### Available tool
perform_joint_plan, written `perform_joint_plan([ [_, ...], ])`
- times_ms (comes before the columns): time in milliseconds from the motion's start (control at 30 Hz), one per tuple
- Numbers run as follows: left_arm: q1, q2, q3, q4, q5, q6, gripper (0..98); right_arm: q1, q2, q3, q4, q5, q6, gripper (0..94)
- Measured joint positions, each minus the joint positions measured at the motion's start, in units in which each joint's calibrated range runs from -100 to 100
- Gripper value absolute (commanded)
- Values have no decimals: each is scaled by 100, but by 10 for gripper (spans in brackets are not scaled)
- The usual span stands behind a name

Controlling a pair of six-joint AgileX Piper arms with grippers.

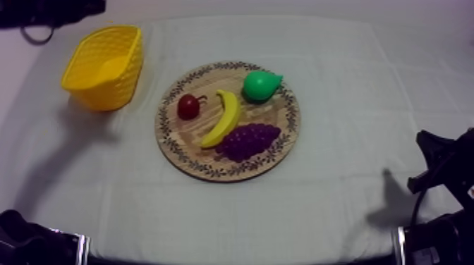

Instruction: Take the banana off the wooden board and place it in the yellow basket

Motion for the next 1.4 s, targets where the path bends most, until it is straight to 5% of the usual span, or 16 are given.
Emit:
perform_joint_plan([
  [267,376,1386,-1654,135,589,-15,1,0,0,0,0,-9,0,2],
  [567,1021,2604,-2807,-57,1001,450,1,0,0,0,0,4,0,2],
  [833,1403,3071,-2676,-462,1506,1307,3,0,0,0,0,4,0,2],
  [1033,1378,3158,-2467,-526,1777,1903,6,0,0,0,0,4,0,2],
  [1400,1361,3189,-2286,-515,1892,2035,10,0,0,0,-5,4,0,2],
])
